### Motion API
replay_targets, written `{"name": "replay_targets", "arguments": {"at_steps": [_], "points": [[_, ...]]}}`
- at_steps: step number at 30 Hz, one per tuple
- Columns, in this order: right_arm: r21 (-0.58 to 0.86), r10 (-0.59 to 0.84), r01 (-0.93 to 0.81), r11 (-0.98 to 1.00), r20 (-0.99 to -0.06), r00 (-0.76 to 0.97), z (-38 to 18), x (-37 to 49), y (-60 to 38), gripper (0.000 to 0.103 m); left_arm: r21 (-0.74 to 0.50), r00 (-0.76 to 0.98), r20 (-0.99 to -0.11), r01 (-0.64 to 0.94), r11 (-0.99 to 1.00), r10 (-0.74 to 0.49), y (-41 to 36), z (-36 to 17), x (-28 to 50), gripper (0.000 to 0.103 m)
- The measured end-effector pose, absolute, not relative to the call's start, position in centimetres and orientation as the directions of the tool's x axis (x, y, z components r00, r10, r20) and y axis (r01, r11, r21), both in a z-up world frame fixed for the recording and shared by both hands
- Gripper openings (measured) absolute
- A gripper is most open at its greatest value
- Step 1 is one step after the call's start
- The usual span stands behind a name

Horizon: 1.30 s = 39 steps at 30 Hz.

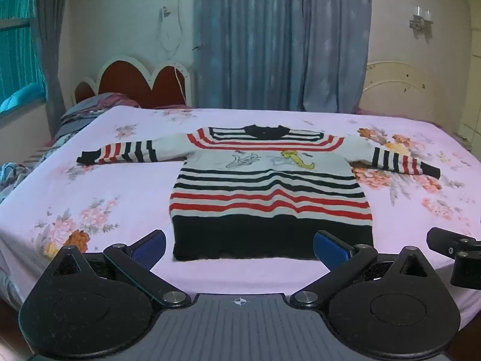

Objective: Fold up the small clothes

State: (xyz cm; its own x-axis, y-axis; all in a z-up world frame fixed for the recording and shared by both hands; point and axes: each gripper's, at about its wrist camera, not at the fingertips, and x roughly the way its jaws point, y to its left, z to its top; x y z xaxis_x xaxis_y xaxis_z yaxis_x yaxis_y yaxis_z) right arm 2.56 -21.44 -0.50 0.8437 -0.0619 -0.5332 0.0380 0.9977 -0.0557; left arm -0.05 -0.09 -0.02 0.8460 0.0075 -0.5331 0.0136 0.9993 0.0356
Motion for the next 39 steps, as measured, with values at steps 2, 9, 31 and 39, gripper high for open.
{"name": "replay_targets", "arguments": {"at_steps": [2,9,31,39], "points": [[-0.059,-0.063,0.037,0.998,-0.533,0.844,-0.5,2.5,-21.6,0.102,0.023,0.838,-0.546,0.006,1.000,0.008,-0.1,0.0,0.1,0.103],[-0.068,-0.066,0.035,0.997,-0.536,0.842,-0.5,3.1,-21.2,0.102,0.026,0.838,-0.546,0.004,1.000,0.011,-0.1,0.0,0.6,0.103],[-0.060,-0.057,0.029,0.998,-0.536,0.842,-0.4,3.8,-21.0,0.102,0.044,0.843,-0.537,0.009,0.999,0.016,-0.3,0.6,0.5,0.103],[-0.055,-0.052,0.027,0.998,-0.533,0.845,-0.3,3.9,-21.0,0.102,0.051,0.844,-0.536,0.005,0.999,0.023,-0.2,0.7,0.5,0.103]]}}
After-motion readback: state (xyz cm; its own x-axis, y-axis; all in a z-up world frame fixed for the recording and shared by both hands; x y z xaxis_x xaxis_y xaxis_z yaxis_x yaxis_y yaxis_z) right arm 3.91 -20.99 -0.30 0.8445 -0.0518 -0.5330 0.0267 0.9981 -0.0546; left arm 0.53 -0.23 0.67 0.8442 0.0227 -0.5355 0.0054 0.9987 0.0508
